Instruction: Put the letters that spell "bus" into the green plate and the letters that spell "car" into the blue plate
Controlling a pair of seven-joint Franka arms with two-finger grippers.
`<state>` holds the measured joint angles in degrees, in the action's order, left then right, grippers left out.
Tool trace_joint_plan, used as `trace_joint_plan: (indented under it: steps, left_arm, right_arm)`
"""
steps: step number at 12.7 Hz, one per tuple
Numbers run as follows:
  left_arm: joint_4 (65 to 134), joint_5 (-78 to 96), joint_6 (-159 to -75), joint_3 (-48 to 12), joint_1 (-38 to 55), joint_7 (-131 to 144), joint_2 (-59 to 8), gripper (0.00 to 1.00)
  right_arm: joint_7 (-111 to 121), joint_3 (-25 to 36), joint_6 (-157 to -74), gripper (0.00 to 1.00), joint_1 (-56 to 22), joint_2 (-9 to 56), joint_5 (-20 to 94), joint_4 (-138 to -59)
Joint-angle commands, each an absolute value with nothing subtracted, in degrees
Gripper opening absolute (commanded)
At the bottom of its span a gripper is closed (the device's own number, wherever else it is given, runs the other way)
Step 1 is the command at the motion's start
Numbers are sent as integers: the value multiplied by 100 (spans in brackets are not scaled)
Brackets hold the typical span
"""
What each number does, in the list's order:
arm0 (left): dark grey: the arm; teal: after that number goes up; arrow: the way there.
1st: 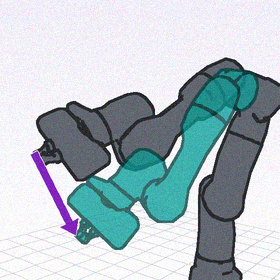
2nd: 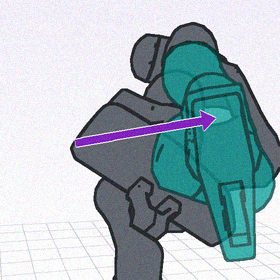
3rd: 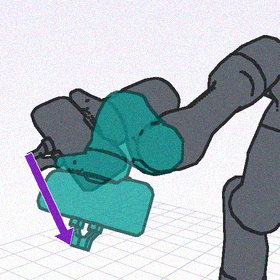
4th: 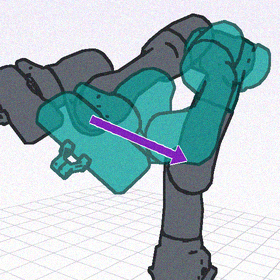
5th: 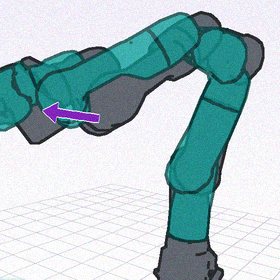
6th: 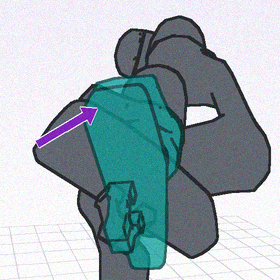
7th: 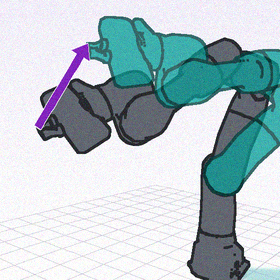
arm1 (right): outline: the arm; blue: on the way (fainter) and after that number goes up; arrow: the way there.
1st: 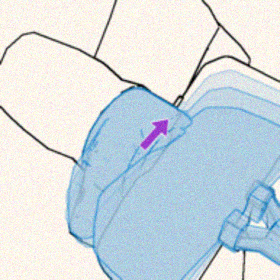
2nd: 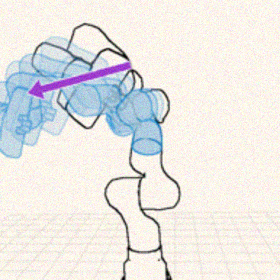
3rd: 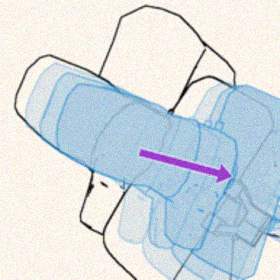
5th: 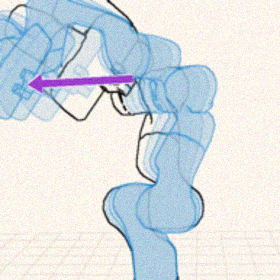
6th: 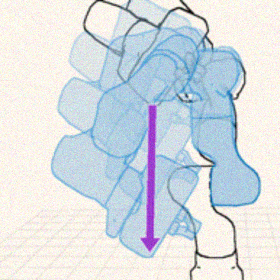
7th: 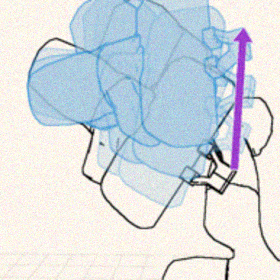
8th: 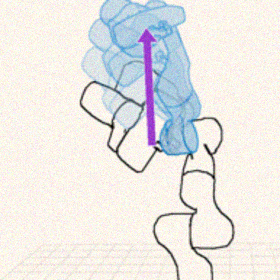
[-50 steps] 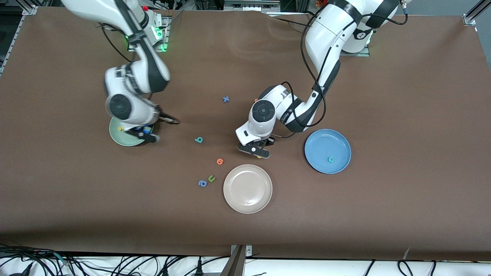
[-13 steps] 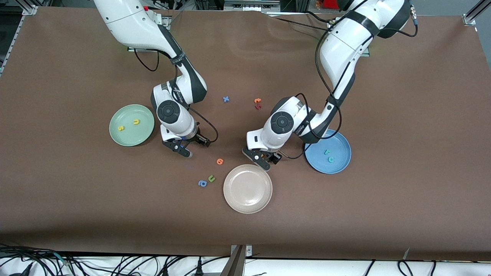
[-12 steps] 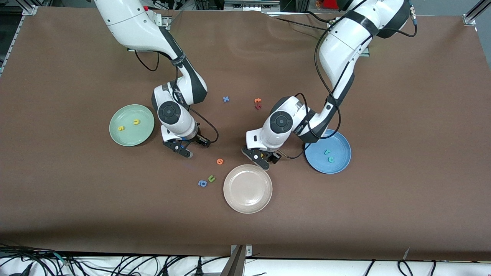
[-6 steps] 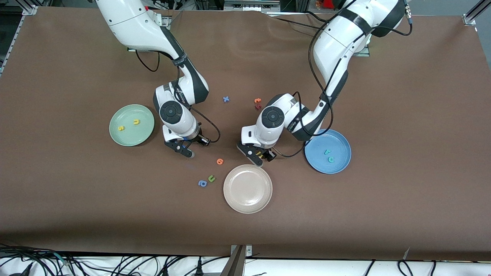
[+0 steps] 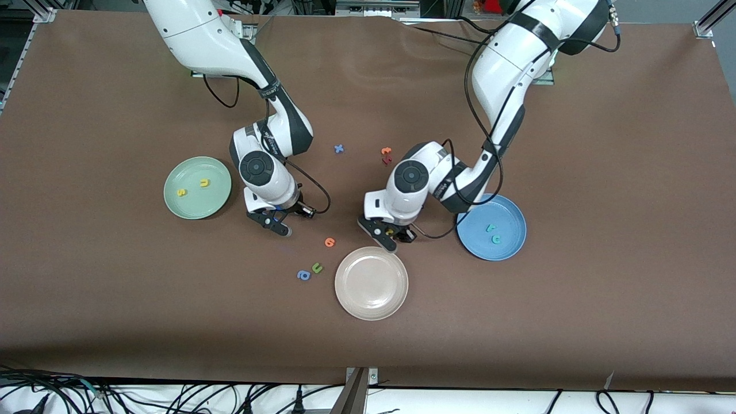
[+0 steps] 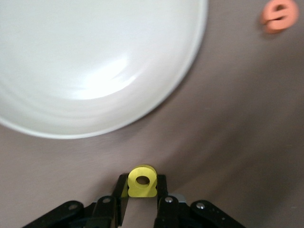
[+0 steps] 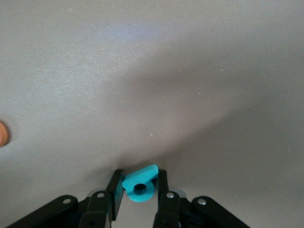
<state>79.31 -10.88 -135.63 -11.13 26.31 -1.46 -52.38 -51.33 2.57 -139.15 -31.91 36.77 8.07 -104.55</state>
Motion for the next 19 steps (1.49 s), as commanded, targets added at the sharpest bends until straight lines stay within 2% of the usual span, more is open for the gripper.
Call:
trace_joint_plan:
  steps: [1,3,6,9,11,12,13,14,16,17,18,19]
  left_arm:
    - [7937,-1213,-13002,-1151,2304,-202,-4941,28]
    - [7954,-1204,-12369,-1151,2093,-211,-4642,27]
    - [8130,-1204,-11675,-1151,1689,-587,-4290,27]
    - [8139,-1195,-11023,-1160,1171,-1404,-4052,27]
    - [8322,-1187,-10863,-1160,880,-1800,-4052,29]
    - [8471,-1187,-10863,-1186,792,-1819,-4052,34]
    - [8568,-1187,-10863,-1187,782,-1819,-4052,62]
    - [8613,-1178,-10863,-1187,782,-1819,-4052,100]
    - [8631,-845,-10785,-1213,773,-1758,-3964,100]
    - [8596,-800,-10680,-1213,773,-1749,-3851,100]
    - [8578,-800,-10540,-1222,782,-1714,-3693,100]
    - [8561,-704,-10390,-1222,782,-1627,-3552,100]
  right_arm:
    - [-4696,438,-12899,13,-3103,3359,852,-10214]
    - [-3837,885,-11652,13,-3015,3052,870,-9941]
    - [-2335,1816,-10533,13,-3023,2708,861,-10089]
    - [-681,2748,-10476,14,-3023,2418,861,-10922]
    - [-309,2987,-10721,14,-3023,2251,861,-11484]
    - [-229,3032,-11036,14,-3023,2180,861,-11835]
    - [-202,3041,-11457,14,-3023,2136,861,-12169]
    - [-115,3041,-11757,14,-3023,2127,870,-12382]
    - [-105,3041,-11900,16,-3023,2136,870,-12471]
    - [-105,3041,-11900,29,-3023,2136,870,-12472]
    - [-105,3041,-11900,73,-3023,2127,870,-12454]
    - [-123,3050,-11848,97,-3023,2092,879,-12393]
